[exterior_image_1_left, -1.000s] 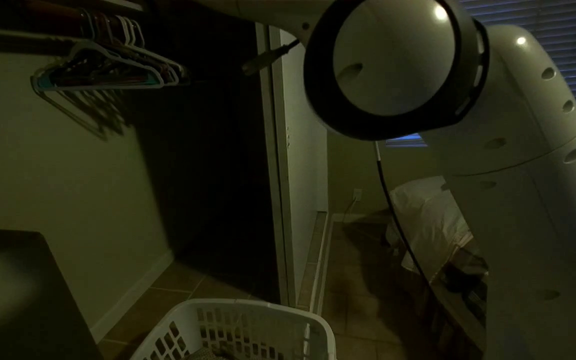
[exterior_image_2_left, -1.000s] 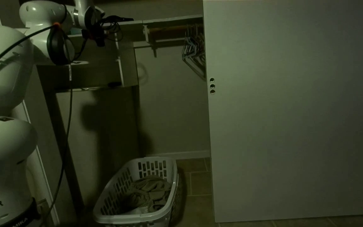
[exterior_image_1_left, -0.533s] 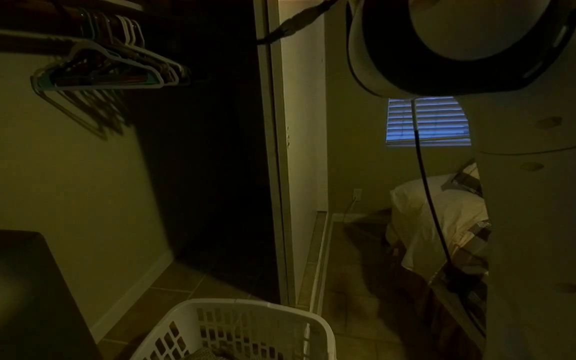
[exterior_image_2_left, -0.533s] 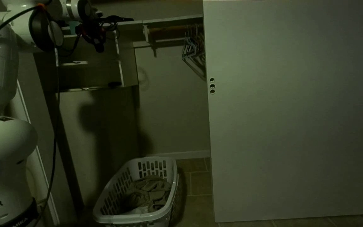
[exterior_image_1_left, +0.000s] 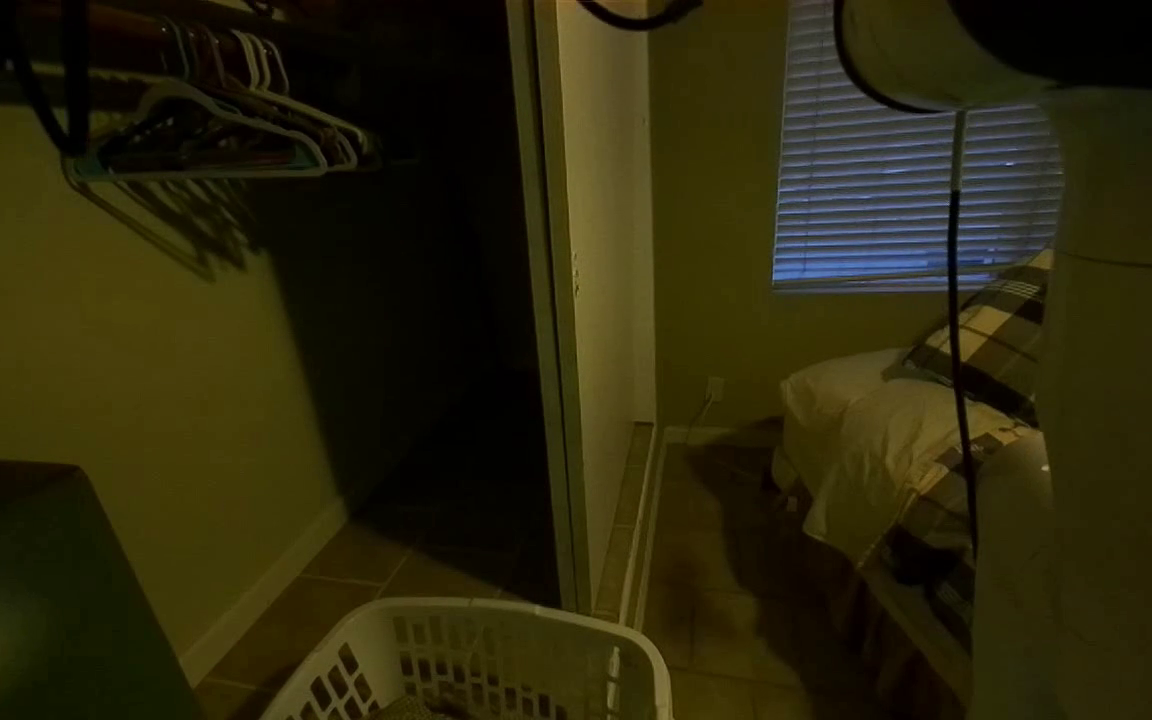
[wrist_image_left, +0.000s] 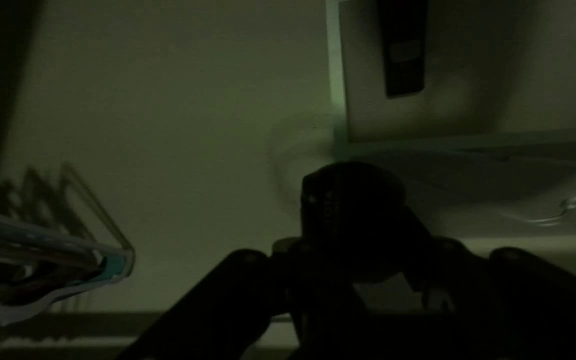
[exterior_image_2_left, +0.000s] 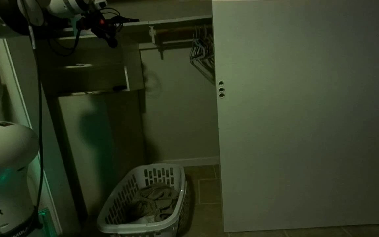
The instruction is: Move the black object to the shelf above the rail in the closet.
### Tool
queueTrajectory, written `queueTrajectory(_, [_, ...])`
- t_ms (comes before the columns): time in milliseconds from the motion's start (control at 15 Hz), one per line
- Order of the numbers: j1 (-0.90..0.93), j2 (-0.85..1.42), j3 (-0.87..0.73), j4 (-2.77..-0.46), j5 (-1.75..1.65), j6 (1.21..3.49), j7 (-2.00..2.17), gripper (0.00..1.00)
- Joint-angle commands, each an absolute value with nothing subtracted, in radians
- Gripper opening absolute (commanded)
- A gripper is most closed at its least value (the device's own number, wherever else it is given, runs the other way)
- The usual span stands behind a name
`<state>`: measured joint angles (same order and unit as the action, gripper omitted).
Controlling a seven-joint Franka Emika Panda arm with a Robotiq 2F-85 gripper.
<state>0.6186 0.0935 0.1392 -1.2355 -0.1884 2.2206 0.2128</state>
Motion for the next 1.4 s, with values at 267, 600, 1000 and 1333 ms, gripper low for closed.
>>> queueTrajectory(267, [0.617, 0.007, 0.122, -1.311, -0.588, 2.484, 0.443, 0.15])
queueTrajectory(600, [0.617, 0.08, 0.126, -1.24, -0.566, 2.7, 0.32, 0.15])
queueTrajectory(1000, [0.558, 0.226, 0.247, -1.11, -0.292, 2.83, 0.001, 0.15])
queueTrajectory(1333, [0.523, 0.351, 0.369, -0.946, -0.164, 2.771, -0.24, 0.15])
